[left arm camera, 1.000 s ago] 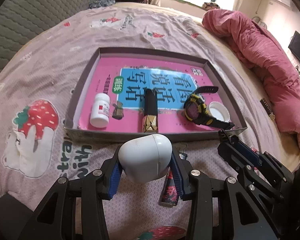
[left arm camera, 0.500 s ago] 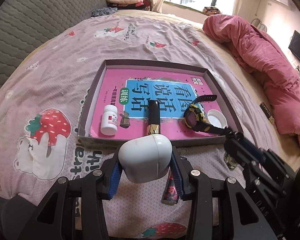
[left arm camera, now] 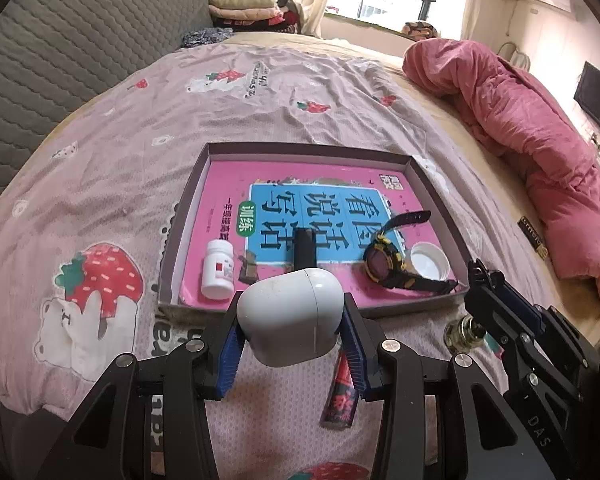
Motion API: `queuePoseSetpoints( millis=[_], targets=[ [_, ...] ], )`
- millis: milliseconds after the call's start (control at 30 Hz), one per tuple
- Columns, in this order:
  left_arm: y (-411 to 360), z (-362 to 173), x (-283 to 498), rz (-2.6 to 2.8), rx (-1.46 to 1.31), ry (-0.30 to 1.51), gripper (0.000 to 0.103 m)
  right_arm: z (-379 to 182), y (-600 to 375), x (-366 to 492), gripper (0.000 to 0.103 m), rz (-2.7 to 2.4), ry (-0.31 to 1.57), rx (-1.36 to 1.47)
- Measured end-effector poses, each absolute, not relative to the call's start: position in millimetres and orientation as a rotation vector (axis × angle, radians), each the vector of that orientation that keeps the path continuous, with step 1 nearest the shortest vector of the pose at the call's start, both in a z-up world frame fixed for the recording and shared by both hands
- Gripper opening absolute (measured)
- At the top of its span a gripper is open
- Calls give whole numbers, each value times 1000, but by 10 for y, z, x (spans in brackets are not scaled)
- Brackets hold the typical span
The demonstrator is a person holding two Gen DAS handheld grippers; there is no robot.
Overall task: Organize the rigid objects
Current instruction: 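Carry the earbud case into the tray with the left gripper while the right carries the clip in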
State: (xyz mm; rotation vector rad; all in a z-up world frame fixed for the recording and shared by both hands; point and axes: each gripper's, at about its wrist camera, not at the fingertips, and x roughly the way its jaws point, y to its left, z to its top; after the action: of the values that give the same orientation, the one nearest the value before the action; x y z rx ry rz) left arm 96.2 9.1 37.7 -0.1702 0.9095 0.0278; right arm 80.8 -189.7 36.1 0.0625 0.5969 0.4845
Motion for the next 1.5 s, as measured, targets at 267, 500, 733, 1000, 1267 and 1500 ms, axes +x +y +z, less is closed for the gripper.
queuePoseSetpoints(
  millis=[267,500,733,1000,1267,1500],
  targets=[
    [101,399,1069,29,-158,889,46,401,-1884,844,22,481,575,70],
    [200,408,1134,41,-147,878,46,464,-1773,940,22,488,557,73],
    [277,381,1244,36,-150,884,46,493,-1576,1046,22,499,547,70],
    [315,349,1391,29,-148,875,46,455,-1454,1160,22,508,554,63],
    [418,359,1538,38,-147,878,46,432,-1460,1244,22,507,555,72],
    [502,412,1659,47,-152,865,46,431,-1445,1284,22,506,552,68]
  ],
)
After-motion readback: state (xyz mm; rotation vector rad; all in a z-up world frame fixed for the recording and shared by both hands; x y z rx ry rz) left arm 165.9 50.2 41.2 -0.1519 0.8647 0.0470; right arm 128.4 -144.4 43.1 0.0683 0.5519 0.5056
